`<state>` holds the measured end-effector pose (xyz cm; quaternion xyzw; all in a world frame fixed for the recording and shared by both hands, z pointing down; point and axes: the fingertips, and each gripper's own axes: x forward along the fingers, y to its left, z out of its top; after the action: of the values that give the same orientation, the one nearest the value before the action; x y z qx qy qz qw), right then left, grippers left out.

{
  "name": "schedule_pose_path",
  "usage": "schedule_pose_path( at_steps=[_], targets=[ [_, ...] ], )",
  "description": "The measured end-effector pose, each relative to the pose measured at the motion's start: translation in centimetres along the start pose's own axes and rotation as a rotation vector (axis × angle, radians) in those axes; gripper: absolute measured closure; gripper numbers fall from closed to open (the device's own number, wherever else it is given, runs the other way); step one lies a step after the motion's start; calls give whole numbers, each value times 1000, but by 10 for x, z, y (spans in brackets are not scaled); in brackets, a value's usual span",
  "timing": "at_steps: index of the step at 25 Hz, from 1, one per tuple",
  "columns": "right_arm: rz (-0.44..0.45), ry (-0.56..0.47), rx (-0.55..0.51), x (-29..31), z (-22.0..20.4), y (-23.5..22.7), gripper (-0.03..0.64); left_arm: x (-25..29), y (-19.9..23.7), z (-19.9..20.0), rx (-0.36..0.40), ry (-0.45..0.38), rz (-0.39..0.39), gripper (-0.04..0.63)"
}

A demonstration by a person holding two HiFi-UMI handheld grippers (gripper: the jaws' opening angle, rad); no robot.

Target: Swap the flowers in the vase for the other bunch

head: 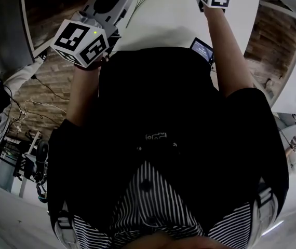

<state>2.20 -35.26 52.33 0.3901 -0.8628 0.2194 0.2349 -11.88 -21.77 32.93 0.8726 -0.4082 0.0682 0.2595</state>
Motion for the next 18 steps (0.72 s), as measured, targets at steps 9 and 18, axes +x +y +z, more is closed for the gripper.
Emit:
schedule_pose_path(
  at_steps=[9, 18],
  targets=[
    [8, -15, 17, -2, 1, -4, 578, 1, 0, 2, 6, -4, -1, 588],
    [2, -39, 4, -9, 7, -3, 584, 1, -2, 3, 19, 1, -11, 588]
  ],
)
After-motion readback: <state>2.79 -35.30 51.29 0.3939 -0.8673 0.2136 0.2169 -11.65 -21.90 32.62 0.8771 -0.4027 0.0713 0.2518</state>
